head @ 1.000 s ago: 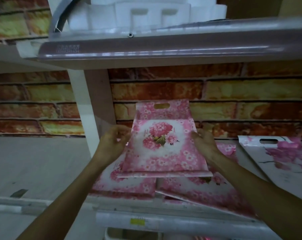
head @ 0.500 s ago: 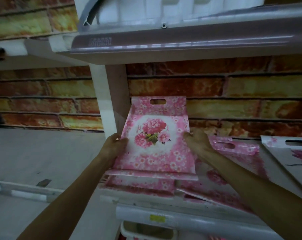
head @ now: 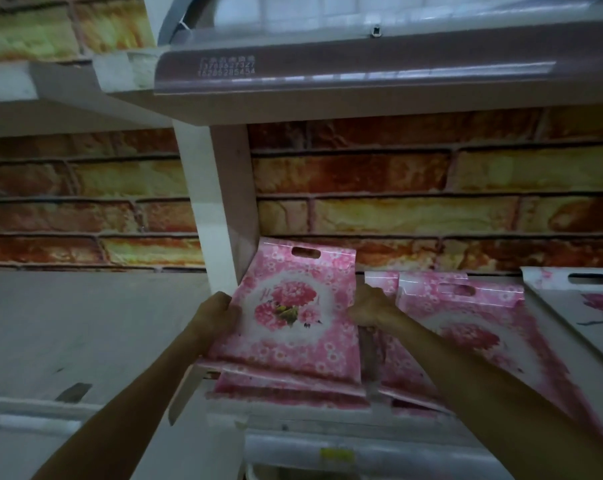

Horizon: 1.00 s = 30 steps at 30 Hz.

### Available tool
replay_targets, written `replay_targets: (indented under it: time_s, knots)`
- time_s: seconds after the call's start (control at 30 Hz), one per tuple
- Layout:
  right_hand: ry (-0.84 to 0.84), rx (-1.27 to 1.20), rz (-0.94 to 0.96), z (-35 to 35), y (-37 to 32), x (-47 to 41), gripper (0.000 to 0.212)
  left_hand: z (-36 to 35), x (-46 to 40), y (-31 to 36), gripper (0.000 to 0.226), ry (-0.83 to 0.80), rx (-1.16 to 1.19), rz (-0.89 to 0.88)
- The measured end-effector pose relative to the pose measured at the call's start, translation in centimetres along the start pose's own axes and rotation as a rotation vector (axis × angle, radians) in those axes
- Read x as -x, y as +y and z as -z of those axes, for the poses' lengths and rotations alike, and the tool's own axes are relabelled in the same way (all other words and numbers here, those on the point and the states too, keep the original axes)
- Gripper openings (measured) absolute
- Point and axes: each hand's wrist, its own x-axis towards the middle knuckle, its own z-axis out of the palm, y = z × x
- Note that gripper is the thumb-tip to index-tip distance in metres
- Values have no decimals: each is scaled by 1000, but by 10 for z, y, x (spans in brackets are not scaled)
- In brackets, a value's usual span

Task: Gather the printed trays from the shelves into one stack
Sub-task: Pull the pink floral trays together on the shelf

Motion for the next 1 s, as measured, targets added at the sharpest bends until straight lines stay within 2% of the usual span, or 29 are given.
replay_targets:
  time_s: [0.07, 0.13, 0.27, 0.43, 0.5, 0.6, 0.73, 0.77, 0.8, 0.87, 0.93, 1.0]
  knots:
    - [-8, 41, -7, -5, 0, -2, 52, -3, -4, -3, 28, 5, -111, -9]
    - [-5, 84, 1, -7, 2, -2, 55, -7, -6, -6, 26, -11, -197, -24]
    - [-29, 179, 12, -8, 5, -4, 35, -19, -6, -13, 19, -44, -264, -42]
    - [-56, 265, 37, -15, 8, -7, 28, -30, -3, -25, 12, -58, -328, -83]
    - [-68, 299, 43, -16, 7, -7, 12, -33, -2, -28, 12, -37, -354, -115]
    - [-75, 335, 58, -18, 8, -7, 15, -36, -1, -33, 14, 3, -387, -152]
    - [-78, 357, 112, -11, 12, -2, 17, -43, -3, -39, 15, -26, -448, -151]
    - [-67, 349, 134, -5, 14, -1, 12, -44, -4, -40, 15, -37, -452, -136]
    - [-43, 315, 166, 1, 16, 1, 8, -44, -3, -39, 16, -45, -464, -122]
    - [10, 246, 221, 19, 23, 6, 18, -42, -1, -35, 22, -54, -544, -105]
    - [75, 208, 308, 40, 33, 14, 23, -42, 2, -27, 30, 4, -629, -151]
    - [154, 129, 394, 62, 45, 30, 21, -45, 10, -9, 32, 58, -539, -243]
